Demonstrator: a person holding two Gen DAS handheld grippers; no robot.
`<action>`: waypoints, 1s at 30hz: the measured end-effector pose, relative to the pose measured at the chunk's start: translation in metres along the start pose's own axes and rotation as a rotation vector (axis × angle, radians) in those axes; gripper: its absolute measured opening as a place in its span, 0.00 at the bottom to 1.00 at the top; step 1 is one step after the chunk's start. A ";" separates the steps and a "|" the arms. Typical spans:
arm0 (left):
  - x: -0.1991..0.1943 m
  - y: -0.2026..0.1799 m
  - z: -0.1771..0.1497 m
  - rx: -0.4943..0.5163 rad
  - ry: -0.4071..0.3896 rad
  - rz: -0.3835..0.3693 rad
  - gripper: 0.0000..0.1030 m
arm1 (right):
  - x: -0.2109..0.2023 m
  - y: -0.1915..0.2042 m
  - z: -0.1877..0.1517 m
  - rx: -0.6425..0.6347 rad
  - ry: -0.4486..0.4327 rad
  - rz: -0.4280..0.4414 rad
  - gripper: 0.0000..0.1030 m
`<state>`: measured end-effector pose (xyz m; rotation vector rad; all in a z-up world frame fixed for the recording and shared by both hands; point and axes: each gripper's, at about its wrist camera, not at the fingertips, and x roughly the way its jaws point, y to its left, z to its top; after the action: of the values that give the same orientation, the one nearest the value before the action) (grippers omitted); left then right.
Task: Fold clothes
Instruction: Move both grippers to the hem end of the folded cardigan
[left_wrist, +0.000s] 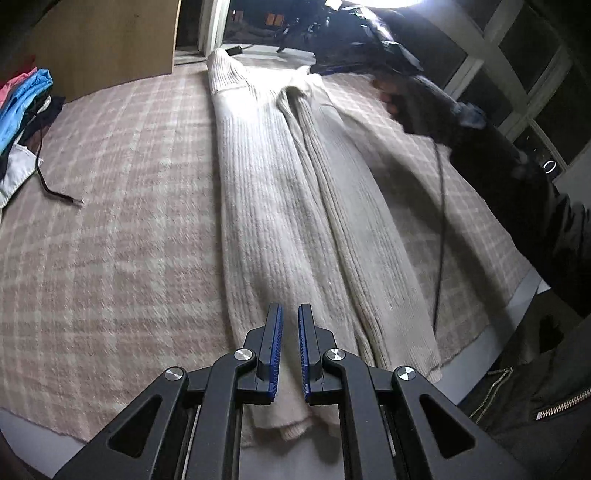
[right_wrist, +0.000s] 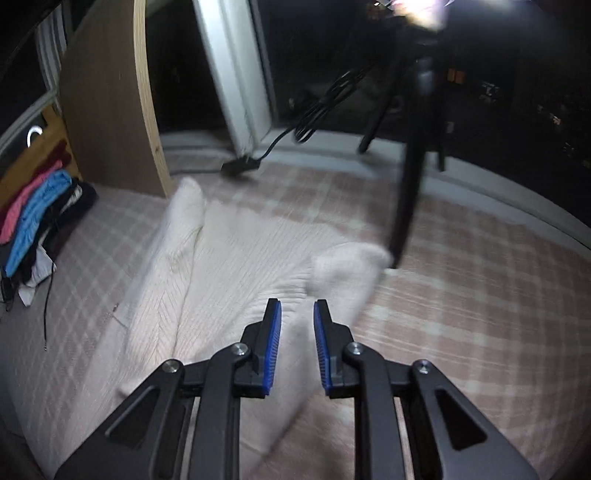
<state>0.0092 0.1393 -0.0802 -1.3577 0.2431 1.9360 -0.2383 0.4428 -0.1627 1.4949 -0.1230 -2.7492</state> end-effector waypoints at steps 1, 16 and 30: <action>0.000 0.002 0.002 -0.001 -0.003 0.000 0.07 | 0.000 0.001 0.000 -0.006 -0.001 -0.003 0.18; -0.030 0.029 0.003 0.051 0.002 0.016 0.12 | -0.110 0.006 -0.070 0.107 -0.058 0.096 0.22; 0.008 0.054 -0.025 0.111 0.176 -0.177 0.33 | -0.196 0.094 -0.352 0.527 0.090 0.220 0.37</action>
<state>-0.0094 0.0914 -0.1118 -1.4265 0.3002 1.6366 0.1605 0.3355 -0.1817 1.5726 -1.0112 -2.5800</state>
